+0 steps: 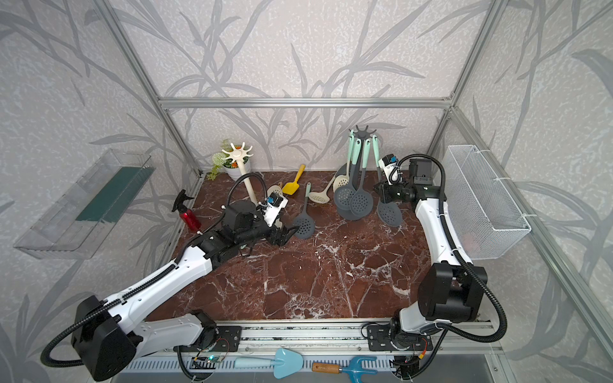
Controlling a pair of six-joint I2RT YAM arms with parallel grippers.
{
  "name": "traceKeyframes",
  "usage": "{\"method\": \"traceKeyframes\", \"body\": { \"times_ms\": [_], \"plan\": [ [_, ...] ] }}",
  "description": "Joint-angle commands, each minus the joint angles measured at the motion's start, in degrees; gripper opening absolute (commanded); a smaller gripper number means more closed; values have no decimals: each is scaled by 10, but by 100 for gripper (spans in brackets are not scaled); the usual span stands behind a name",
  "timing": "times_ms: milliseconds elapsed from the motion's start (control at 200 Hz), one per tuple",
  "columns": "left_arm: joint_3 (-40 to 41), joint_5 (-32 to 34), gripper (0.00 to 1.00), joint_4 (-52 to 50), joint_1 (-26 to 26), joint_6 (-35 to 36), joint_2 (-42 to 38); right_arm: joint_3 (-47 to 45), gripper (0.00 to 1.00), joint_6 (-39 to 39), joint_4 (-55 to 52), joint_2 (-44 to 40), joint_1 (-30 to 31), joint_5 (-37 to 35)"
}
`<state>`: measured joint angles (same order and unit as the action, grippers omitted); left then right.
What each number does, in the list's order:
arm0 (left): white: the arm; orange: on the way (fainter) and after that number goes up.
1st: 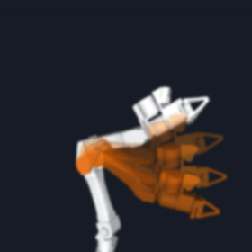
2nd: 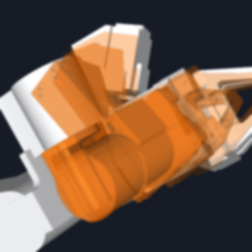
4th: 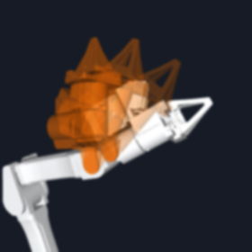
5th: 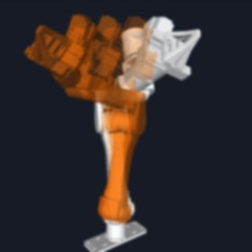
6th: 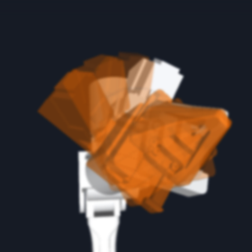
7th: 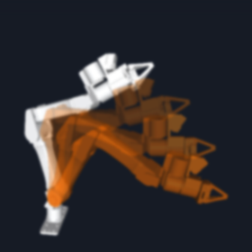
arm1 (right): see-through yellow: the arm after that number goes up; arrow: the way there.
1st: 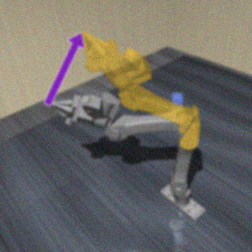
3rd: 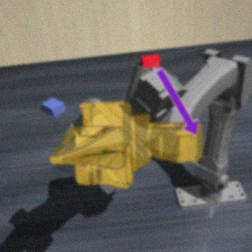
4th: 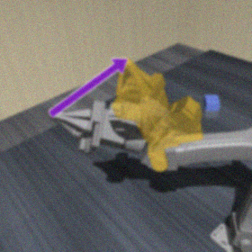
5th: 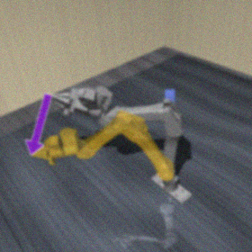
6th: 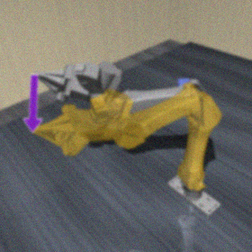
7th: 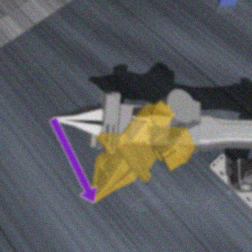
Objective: Hang the skimmer on the kitchen utensil rack
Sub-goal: Hang the skimmer on the rack, then pick up the skimmer from the center of the board.
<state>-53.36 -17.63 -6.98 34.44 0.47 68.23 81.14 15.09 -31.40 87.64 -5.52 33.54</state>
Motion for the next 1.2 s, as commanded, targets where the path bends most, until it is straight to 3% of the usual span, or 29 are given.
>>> {"method": "traceKeyframes", "body": {
  "times_ms": [0,110,310,530,880,1025,1195],
  "plan": [
    [6,-7,84,4,-2,10,-14,21,5,8,-31,16,8,-1],
    [6,-7,84,3,-2,10,-15,31,9,9,-36,23,13,-12],
    [6,-5,84,3,-2,8,-17,41,30,-8,-22,11,13,-24],
    [5,11,84,-1,-2,7,-21,43,43,-35,-3,-18,13,-61],
    [-3,74,84,-11,-2,-9,-7,-126,49,-151,126,-181,18,-191],
    [-10,79,84,-13,-2,-11,9,-213,51,-164,152,-275,72,-286],
    [-22,96,83,-21,-2,-33,28,-320,51,-201,187,-384,182,-382]
  ]
}}
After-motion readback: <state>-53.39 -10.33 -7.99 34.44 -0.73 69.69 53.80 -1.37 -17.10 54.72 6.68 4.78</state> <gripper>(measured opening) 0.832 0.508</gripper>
